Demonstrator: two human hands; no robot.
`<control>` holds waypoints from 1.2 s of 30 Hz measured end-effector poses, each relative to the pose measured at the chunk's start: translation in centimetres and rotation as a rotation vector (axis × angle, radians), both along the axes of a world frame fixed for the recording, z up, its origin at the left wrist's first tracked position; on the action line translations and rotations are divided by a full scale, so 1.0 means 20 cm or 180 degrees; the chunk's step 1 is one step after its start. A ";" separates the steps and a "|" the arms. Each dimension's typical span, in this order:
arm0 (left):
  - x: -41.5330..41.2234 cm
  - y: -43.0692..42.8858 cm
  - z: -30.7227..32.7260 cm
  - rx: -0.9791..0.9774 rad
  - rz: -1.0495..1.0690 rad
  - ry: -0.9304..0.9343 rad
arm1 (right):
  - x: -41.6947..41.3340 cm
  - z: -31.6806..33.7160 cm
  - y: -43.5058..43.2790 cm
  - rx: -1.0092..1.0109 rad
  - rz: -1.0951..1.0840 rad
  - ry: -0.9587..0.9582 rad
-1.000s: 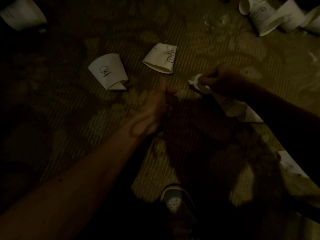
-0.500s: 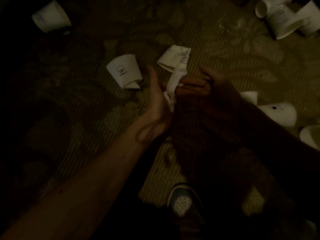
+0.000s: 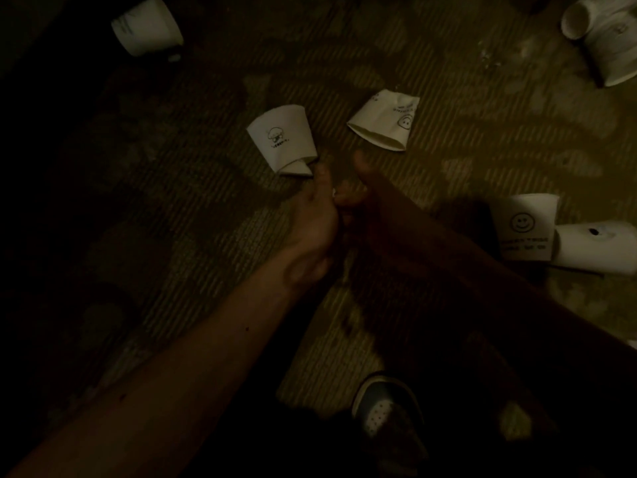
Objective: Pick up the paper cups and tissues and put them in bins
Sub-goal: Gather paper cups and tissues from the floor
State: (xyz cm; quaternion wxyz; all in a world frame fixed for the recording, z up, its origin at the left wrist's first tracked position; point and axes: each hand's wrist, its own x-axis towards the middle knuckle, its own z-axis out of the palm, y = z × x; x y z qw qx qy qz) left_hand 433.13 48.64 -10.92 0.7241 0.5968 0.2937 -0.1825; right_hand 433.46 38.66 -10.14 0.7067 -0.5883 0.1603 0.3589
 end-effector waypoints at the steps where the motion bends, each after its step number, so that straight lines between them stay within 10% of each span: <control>1: 0.00 0.02 -0.01 0.0109 0.0064 -0.0078 | 0.01 0.00 0.03 -0.0234 0.0212 -0.0196; 9: 0.03 0.21 -0.05 0.0466 0.0335 -0.0349 | 0.11 -0.07 0.19 0.0064 0.0218 0.0046; 12: 0.07 0.32 -0.09 0.1465 0.0181 -0.0617 | 0.16 -0.03 0.23 0.0052 0.0327 0.0143; 23: 0.16 0.45 -0.09 0.1935 -0.0374 -0.0401 | 0.41 -0.30 0.33 -0.2605 -0.0051 -0.1119; 30: 0.16 0.49 -0.11 0.1457 0.0159 0.0178 | 0.42 -0.39 0.35 -0.2545 -0.0312 -0.1204; 36: 0.16 0.47 -0.07 0.0923 0.0340 0.0351 | 0.32 -0.24 0.19 -0.1056 -0.0642 -0.0423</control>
